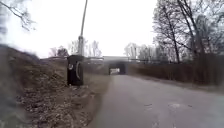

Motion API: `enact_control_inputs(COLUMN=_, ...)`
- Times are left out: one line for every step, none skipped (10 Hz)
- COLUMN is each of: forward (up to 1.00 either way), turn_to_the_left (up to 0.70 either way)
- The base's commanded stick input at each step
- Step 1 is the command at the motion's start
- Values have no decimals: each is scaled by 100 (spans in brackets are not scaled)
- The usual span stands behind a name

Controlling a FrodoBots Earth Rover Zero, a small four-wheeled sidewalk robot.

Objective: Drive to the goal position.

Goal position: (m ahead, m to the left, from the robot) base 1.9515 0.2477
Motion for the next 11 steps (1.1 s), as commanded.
enact_control_inputs(forward=70, turn_to_the_left=-1)
enact_control_inputs(forward=70, turn_to_the_left=0)
enact_control_inputs(forward=70, turn_to_the_left=0)
enact_control_inputs(forward=70, turn_to_the_left=0)
enact_control_inputs(forward=70, turn_to_the_left=0)
enact_control_inputs(forward=70, turn_to_the_left=0)
enact_control_inputs(forward=70, turn_to_the_left=0)
enact_control_inputs(forward=70, turn_to_the_left=0)
enact_control_inputs(forward=70, turn_to_the_left=0)
enact_control_inputs(forward=70, turn_to_the_left=0)
enact_control_inputs(forward=70, turn_to_the_left=0)
